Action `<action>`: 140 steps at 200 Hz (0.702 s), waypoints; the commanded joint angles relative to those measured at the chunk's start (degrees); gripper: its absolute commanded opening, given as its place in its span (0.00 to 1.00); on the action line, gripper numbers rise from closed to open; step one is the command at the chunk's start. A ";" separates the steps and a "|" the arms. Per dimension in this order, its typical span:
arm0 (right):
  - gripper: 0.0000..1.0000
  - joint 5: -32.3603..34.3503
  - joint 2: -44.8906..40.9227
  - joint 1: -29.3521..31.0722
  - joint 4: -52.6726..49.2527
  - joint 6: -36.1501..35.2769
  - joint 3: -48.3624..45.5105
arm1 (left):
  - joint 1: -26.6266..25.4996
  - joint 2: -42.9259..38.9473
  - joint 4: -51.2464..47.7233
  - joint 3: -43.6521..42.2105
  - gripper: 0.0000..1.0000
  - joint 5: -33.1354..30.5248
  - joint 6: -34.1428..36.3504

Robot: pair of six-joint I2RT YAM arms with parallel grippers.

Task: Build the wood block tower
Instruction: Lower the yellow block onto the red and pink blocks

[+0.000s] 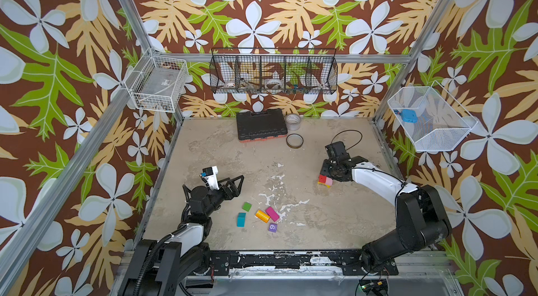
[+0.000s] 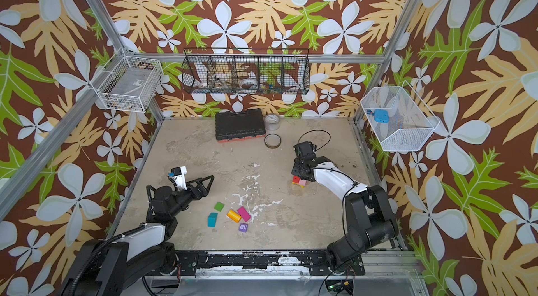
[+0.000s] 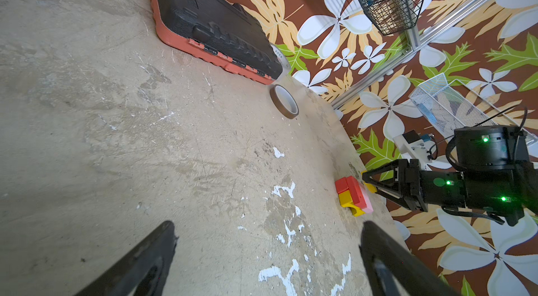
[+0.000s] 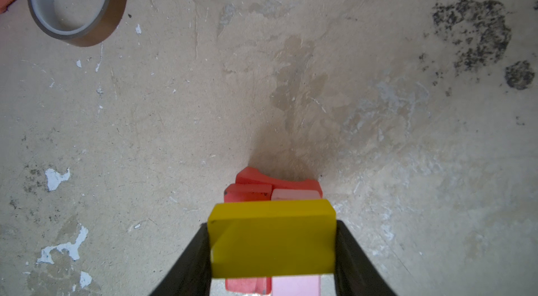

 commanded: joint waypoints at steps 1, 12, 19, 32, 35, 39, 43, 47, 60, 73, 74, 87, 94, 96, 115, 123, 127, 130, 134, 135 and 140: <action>0.43 0.34 -0.14 0.07 0.64 0.42 -0.27 | -0.01 -0.10 1.77 -0.07 1.00 0.04 -0.42; 0.44 0.25 -0.26 0.06 0.78 0.42 -0.35 | -0.01 -0.14 1.81 -0.12 1.00 0.09 -0.42; 0.45 0.24 -0.22 0.06 0.67 0.42 -0.35 | -0.01 -0.14 1.76 -0.12 1.00 0.01 -0.44; 0.47 0.17 -0.13 0.06 0.56 0.36 -0.26 | -0.01 -0.09 1.78 -0.12 1.00 0.04 -0.44; 0.47 0.16 -0.13 0.04 0.56 0.37 -0.27 | -0.01 -0.13 1.79 -0.12 1.00 0.03 -0.42; 0.47 0.09 -0.26 0.07 0.56 0.36 -0.26 | -0.01 -0.20 1.81 -0.12 1.00 0.05 -0.42; 0.47 0.16 -0.26 0.07 0.56 0.41 -0.26 | 0.01 -0.23 1.77 -0.12 1.00 0.08 -0.42; 0.48 0.06 -0.26 0.07 0.56 0.40 -0.27 | -0.01 -0.23 1.76 -0.12 1.00 0.07 -0.42; 0.48 -0.08 -0.23 0.06 0.64 0.42 -0.36 | -0.01 -0.23 1.76 -0.12 1.00 -0.06 -0.42; 0.49 -0.24 -0.13 0.07 0.65 0.41 -0.35 | -0.01 -0.28 1.76 -0.21 1.00 -0.11 -0.45; 0.49 -0.26 -0.16 0.07 0.65 0.42 -0.35 | -0.01 -0.25 1.81 -0.21 1.00 -0.15 -0.43; 0.50 -0.29 -0.17 0.14 0.65 0.50 -0.35 | -0.01 -0.32 1.76 -0.21 1.00 -0.22 -0.44; 0.51 -0.28 -0.12 0.10 0.65 0.47 -0.35 | -0.01 -0.39 1.76 -0.21 1.00 -0.23 -0.44; 0.52 -0.32 -0.12 0.12 0.65 0.50 -0.35 | -0.01 -0.40 1.76 -0.21 1.00 -0.24 -0.43; 0.56 -0.37 -0.17 0.11 0.74 0.60 -0.39 | -0.01 -0.40 1.76 -0.28 1.00 -0.26 -0.42; 0.57 -0.37 -0.20 0.08 0.74 0.55 -0.35 | -0.01 -0.40 1.79 -0.26 1.00 -0.27 -0.44; 0.58 -0.41 -0.22 0.14 0.77 0.67 -0.35 | -0.01 -0.40 1.77 -0.27 1.00 -0.34 -0.43; 0.58 -0.41 -0.21 0.08 0.74 0.66 -0.35 | -0.01 -0.36 1.76 -0.29 1.00 -0.28 -0.42; 0.59 -0.44 -0.26 0.07 0.68 0.69 -0.29 | -0.01 -0.38 1.80 -0.30 1.00 -0.34 -0.43; 0.59 -0.45 -0.26 0.07 0.62 0.69 -0.32 | -0.01 -0.39 1.78 -0.30 1.00 -0.30 -0.42; 0.60 -0.45 -0.26 0.12 0.65 0.68 -0.27 | -0.01 -0.40 1.76 -0.30 1.00 -0.34 -0.43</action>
